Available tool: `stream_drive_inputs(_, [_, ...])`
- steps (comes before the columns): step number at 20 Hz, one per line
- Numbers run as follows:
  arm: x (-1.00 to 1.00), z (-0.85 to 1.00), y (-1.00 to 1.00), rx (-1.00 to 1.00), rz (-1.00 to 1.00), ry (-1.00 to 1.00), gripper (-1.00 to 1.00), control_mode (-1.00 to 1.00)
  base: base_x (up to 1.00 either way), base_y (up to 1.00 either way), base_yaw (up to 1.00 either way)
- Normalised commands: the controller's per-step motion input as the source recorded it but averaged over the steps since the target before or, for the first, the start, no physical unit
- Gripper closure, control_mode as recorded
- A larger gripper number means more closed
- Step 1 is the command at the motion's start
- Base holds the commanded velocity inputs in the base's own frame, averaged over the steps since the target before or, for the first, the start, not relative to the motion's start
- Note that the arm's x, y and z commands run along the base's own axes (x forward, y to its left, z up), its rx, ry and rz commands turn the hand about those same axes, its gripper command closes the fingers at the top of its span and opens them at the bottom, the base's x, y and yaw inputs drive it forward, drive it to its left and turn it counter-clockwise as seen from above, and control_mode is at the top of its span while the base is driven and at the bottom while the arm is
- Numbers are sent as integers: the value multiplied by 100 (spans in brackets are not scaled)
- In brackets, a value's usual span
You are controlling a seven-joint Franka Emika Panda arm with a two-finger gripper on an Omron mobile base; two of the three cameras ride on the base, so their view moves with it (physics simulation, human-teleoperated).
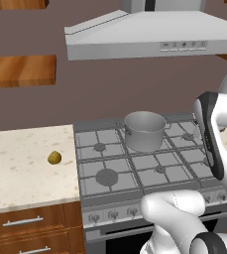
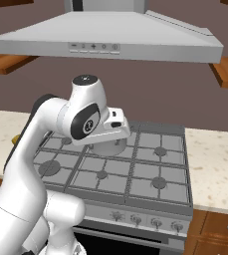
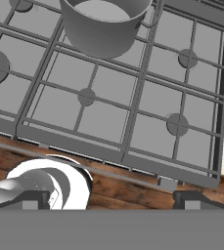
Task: Turn on the burner for the pot on the stove. Wait thirty seconds for the pot to heat up. Then add the squash to the pot.
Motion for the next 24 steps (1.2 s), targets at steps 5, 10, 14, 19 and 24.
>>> stream_drive_inputs(5, [-1, 0, 0, 0, 0, 0, -100, -100, 0, 0, 0])
stream_drive_inputs(10, [2, -7, 15, 2, 0, 3, -100, -100, 0, 0, 0])
stream_drive_inputs(14, [2, 0, 88, 0, -1, -10, -100, -100, 0, 0, 0])
stream_drive_inputs(19, [1, 3, 100, 2, -4, -24, -100, -100, 0, 0, 0])
stream_drive_inputs(24, [0, 3, 100, 3, -3, -33, -100, -100, 0, 0, 0])
